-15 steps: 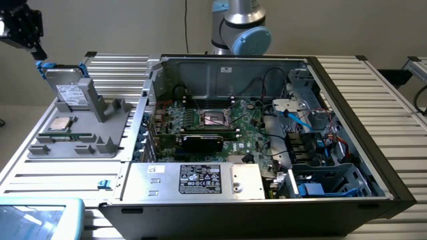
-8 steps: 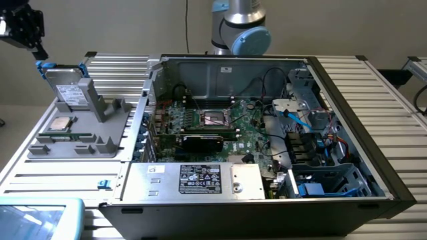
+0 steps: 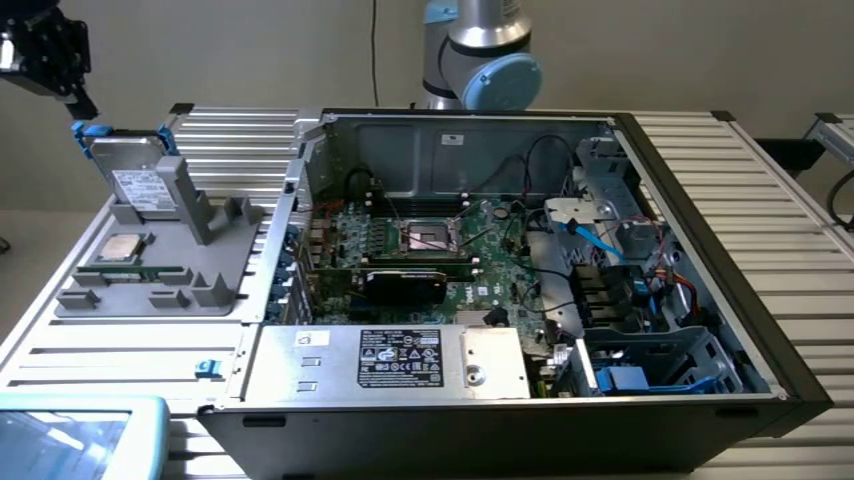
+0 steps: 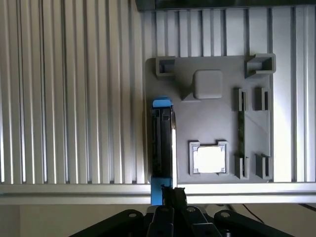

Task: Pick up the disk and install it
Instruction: 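Pick up the disk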

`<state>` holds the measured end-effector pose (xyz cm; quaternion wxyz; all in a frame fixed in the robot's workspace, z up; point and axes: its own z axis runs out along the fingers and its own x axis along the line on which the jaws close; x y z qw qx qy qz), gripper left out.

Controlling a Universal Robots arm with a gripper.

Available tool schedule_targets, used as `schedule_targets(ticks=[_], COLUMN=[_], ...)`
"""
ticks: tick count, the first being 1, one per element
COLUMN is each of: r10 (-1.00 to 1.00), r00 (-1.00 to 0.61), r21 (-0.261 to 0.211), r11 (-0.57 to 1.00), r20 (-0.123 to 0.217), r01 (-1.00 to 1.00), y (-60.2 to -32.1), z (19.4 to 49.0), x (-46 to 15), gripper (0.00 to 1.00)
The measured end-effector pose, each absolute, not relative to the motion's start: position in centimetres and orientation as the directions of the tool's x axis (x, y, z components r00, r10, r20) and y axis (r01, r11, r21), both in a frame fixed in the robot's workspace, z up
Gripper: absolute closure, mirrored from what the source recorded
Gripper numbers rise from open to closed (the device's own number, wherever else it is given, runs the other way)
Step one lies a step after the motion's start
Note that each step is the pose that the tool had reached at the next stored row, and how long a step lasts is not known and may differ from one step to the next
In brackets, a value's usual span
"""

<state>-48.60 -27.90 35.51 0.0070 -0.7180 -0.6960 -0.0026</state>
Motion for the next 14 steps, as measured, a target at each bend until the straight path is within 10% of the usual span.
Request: schedule_targets(ticks=[14], r10=[1.000], r00=[0.017], r21=[-0.005], r11=[-0.017], r20=[0.013], r01=[1.000], y=[-27.90], z=[35.51], x=[-48.52], gripper=[0.73])
